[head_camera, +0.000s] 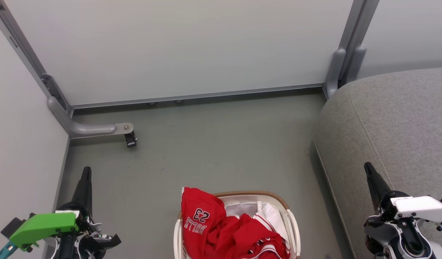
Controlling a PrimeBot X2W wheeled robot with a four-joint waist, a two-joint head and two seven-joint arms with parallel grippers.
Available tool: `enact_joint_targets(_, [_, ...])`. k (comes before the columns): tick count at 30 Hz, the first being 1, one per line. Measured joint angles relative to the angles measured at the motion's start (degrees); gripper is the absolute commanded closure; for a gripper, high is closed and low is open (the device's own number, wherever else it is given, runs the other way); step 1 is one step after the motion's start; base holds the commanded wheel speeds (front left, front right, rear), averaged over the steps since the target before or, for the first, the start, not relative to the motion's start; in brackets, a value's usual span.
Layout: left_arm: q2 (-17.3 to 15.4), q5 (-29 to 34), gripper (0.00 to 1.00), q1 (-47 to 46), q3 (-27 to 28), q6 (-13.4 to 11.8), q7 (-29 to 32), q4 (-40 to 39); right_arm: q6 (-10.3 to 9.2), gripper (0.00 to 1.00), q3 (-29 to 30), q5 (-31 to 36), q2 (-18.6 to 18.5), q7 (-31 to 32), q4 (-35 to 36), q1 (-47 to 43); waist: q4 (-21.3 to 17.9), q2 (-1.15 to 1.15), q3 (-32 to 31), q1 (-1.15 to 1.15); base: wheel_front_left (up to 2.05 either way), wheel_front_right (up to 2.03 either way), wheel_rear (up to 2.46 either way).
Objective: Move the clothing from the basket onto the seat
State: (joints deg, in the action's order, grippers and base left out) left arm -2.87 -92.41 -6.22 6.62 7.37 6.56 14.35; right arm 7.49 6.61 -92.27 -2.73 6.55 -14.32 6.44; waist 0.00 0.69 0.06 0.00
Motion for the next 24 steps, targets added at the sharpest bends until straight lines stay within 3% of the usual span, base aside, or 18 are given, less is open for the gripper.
enact_joint_targets(16, [0.0,0.0,1.0,0.0,0.0,0.0,0.0,0.0,0.0,1.0,0.0,0.0,0.0,0.0,0.0,0.0,0.0,0.0,0.0,0.0,0.0,0.0,0.0])
enact_joint_targets(17, [0.0,0.0,0.0,0.1,0.0,0.0,0.0,0.2,0.01,0.0,0.0,0.0,0.1,0.0,-0.2,-0.1,0.0,0.0,0.0,0.0,0.0,0.0,0.0])
enact_joint_targets(24, [0.5,0.1,0.0,2.5,-1.0,-0.2,-0.7,2.7,-0.02,0.0,-0.6,0.1,1.0,-0.6,-2.6,-2.2,0.0,0.0,0.0,0.0,0.0,0.0,0.0])
